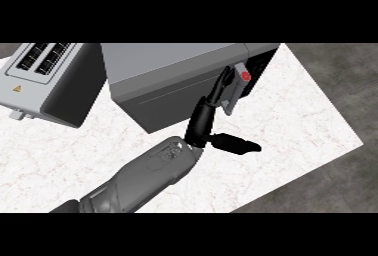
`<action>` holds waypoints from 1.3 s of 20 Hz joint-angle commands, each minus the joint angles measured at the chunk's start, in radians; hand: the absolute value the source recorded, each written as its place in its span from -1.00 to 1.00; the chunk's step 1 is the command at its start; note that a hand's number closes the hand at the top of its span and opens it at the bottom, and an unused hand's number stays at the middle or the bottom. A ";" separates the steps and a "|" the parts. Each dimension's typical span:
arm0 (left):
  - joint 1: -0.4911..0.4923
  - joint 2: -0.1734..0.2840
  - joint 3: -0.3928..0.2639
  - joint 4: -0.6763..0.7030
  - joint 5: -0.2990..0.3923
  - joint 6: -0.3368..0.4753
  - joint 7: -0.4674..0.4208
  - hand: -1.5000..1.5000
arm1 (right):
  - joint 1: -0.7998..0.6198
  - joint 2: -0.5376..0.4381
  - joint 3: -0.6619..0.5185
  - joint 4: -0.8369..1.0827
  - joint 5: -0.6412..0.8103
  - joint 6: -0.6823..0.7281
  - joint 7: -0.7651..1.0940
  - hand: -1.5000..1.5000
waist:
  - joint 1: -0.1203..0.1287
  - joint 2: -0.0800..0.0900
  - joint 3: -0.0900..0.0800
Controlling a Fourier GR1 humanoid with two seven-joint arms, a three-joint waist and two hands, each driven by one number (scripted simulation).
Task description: Pick up the milk, place it into the microwave and close the microwave
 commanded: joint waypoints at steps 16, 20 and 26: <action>-0.085 -0.015 -0.002 0.080 0.116 0.001 -0.041 -1.00 | -0.050 -0.061 -0.011 0.022 -0.082 0.012 0.056 -1.00 | -0.027 0.005 0.002; -0.085 -0.015 -0.009 0.095 0.132 -0.005 -0.058 -1.00 | -0.066 -0.073 -0.012 0.032 -0.098 0.012 0.067 -1.00 | -0.017 0.012 0.002; -0.106 -0.015 -0.026 0.099 0.158 -0.003 -0.067 -1.00 | -0.087 -0.080 0.002 0.027 -0.121 0.015 0.082 -1.00 | -0.017 0.006 0.002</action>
